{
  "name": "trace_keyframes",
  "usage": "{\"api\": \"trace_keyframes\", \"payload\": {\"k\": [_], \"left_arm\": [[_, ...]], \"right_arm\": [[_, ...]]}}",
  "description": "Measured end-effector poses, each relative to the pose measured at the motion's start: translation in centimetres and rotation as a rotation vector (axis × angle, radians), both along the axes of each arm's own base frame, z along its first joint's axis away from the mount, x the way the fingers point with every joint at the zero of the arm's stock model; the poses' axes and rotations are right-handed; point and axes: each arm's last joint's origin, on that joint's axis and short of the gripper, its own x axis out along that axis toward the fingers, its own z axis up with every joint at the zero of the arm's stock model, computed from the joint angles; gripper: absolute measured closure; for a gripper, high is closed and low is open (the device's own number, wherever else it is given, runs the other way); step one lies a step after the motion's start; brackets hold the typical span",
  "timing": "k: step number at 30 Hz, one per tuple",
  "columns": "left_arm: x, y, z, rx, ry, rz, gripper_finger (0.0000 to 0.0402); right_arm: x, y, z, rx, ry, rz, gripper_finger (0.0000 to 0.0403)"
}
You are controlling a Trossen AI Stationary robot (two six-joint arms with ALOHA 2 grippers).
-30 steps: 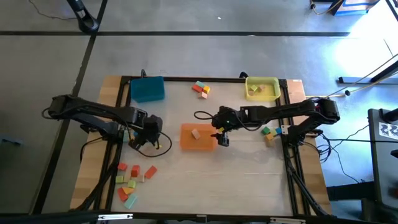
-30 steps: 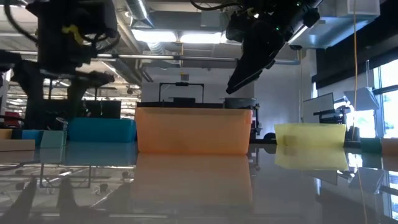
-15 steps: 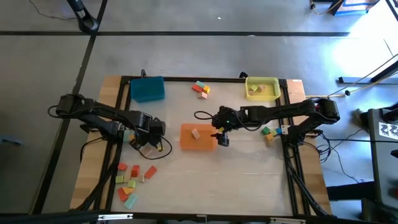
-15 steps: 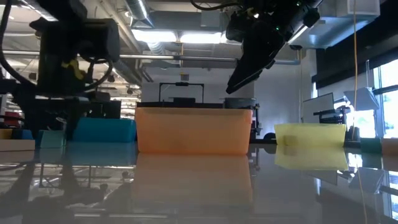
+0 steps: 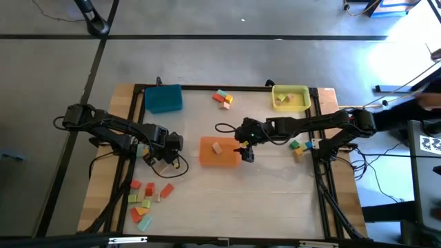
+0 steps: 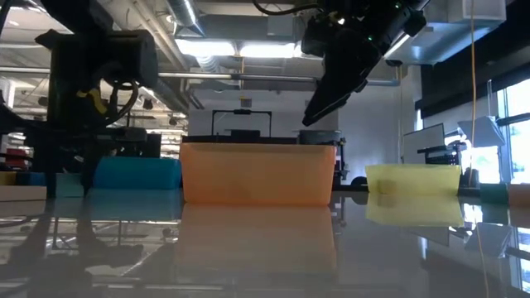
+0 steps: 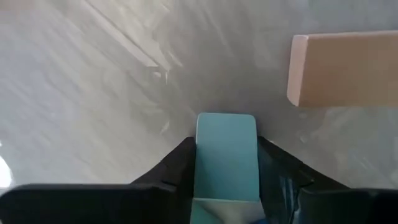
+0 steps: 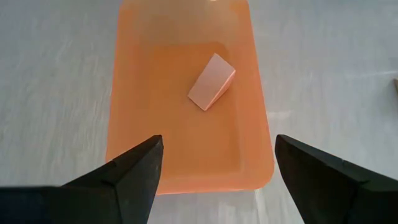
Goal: Sort blocks by size
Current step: Put the blue triangular block into the orange bin
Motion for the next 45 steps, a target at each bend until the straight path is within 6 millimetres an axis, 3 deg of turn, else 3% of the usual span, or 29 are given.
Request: {"api": "trace_keyframes", "payload": {"k": [7, 13, 21, 29, 34, 38, 45], "left_arm": [[1.1, 0.2, 1.3, 0.053, -0.062, 0.052, 0.0286], [2.8, 0.3, 4.3, 0.080, -0.188, 0.111, 0.0284], [4.8, 0.2, 8.8, -0.004, -0.500, 0.310, 0.0278], [7.0, 0.1, 10.5, -0.175, -0.793, 0.495, 0.0276], [8.7, 0.0, 10.4, -0.254, -0.906, 0.549, 0.0276], [9.7, 0.0, 8.7, -0.266, -0.946, 0.545, 0.0275], [11.1, -0.1, 5.9, -0.241, -0.872, 0.548, 0.0275]], "right_arm": [[-1.2, 0.1, 1.4, 0.026, -0.003, -0.003, 0.0095], [-2.3, 0.1, 2.2, 0.042, 0.020, -0.019, 0.0095], [-2.6, 0.0, 2.0, 0.015, 0.053, -0.041, 0.0095], [-2.7, 0.0, 2.0, 0.013, 0.063, -0.045, 0.0095], [-2.7, 0.0, 2.0, 0.008, 0.062, -0.051, 0.0095], [-2.7, 0.0, 2.0, 0.007, 0.061, -0.051, 0.0095], [-2.7, 0.0, 2.0, 0.007, 0.063, -0.052, 0.0095]]}}
